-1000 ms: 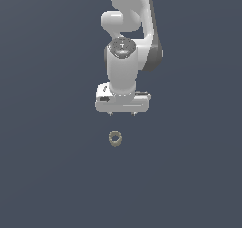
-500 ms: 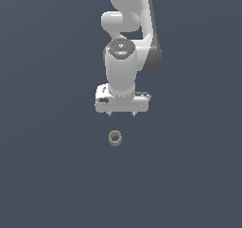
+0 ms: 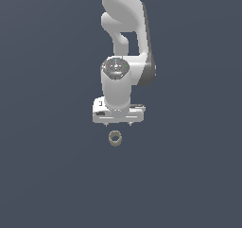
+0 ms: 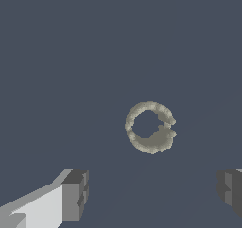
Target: Pick up the object and move it to a goal position.
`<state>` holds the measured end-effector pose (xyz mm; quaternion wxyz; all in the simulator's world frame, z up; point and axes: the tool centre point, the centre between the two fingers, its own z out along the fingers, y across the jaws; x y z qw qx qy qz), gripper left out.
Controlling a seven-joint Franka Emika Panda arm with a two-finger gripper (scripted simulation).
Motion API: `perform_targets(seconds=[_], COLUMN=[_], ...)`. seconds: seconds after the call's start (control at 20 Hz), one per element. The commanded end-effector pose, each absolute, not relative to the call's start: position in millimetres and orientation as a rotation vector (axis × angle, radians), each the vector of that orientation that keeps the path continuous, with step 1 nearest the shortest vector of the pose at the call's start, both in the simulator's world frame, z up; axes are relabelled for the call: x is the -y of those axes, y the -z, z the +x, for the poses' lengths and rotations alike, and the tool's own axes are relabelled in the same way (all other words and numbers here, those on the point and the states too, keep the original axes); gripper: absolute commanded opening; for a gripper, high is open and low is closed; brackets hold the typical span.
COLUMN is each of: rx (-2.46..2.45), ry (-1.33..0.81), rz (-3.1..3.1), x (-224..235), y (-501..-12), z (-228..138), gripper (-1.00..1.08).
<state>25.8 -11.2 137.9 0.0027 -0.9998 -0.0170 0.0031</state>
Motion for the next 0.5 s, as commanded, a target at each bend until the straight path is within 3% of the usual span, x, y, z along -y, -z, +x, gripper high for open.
perform_targets(seconds=[0.0, 0.45], rx=[0.072, 0.111], ry=[-0.007, 0.000], rz=[-3.137, -3.139], x=[17, 27], y=[-123, -91], z=[33, 45], gripper=[1.00, 1.00])
